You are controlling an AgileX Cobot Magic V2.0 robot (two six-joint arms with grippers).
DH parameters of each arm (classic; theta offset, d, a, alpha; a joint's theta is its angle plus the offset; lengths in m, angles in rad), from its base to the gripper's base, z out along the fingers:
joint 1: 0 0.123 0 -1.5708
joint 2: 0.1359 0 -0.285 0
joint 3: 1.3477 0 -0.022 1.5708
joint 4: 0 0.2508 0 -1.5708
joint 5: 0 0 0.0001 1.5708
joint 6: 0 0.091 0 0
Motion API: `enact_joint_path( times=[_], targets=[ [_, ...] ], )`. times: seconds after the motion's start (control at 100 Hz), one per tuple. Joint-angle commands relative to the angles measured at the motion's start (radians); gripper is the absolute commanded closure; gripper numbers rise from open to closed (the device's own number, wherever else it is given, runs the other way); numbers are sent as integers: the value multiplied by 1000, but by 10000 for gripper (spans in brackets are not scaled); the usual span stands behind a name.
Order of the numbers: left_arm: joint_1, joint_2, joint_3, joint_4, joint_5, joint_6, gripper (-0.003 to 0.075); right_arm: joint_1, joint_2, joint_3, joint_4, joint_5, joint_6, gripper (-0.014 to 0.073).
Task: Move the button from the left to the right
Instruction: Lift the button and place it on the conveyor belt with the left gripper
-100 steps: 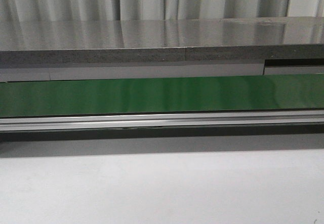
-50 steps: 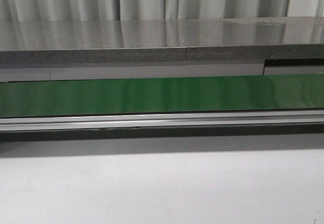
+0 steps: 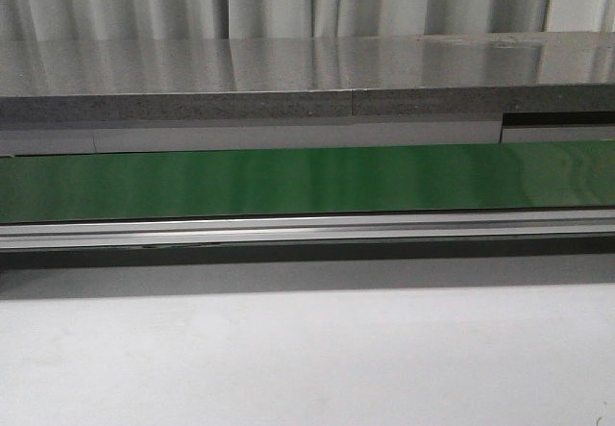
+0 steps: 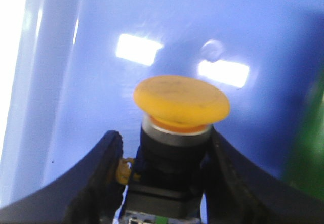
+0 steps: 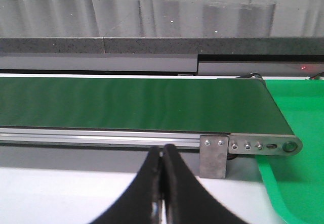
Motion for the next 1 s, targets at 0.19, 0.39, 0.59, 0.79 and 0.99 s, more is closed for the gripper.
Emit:
enact_joint_path(
  times=[0.19, 0.39, 0.59, 0.79, 0.99],
  targets=[
    [-40, -138, -40, -223, 57, 117, 739, 0, -15, -18, -10, -87, -5, 662],
    [-121, -133, -38, -219, 56, 117, 739, 0, -15, -18, -10, -87, -5, 662],
    [-190, -103, -36, -172, 64, 117, 738, 0, -15, -18, -10, -87, -5, 662],
    [-209, -80, -36, -172, 82, 113, 682, 0, -15, -18, -10, -87, -5, 662],
    [-209, -80, -36, -166, 90, 113, 302, 0, -15, -18, -10, -87, -5, 662]
  ],
)
